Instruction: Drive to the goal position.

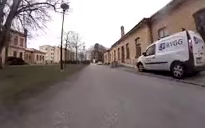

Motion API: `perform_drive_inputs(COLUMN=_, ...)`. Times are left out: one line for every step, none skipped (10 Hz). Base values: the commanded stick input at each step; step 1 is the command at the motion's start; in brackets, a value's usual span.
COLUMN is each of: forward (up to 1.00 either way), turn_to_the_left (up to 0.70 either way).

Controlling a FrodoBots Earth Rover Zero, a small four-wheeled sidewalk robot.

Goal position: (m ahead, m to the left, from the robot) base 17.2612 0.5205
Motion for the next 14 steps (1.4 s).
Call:
perform_drive_inputs(forward=1.0, turn_to_the_left=0.0)
perform_drive_inputs(forward=1.0, turn_to_the_left=0.0)
perform_drive_inputs(forward=1.0, turn_to_the_left=0.0)
perform_drive_inputs(forward=1.0, turn_to_the_left=0.0)
perform_drive_inputs(forward=1.0, turn_to_the_left=0.0)
perform_drive_inputs(forward=1.0, turn_to_the_left=0.0)
perform_drive_inputs(forward=1.0, turn_to_the_left=0.0)
perform_drive_inputs(forward=1.0, turn_to_the_left=0.0)
perform_drive_inputs(forward=1.0, turn_to_the_left=0.0)
perform_drive_inputs(forward=1.0, turn_to_the_left=0.0)
perform_drive_inputs(forward=1.0, turn_to_the_left=0.0)
perform_drive_inputs(forward=1.0, turn_to_the_left=0.0)
perform_drive_inputs(forward=1.0, turn_to_the_left=0.0)
perform_drive_inputs(forward=1.0, turn_to_the_left=0.0)
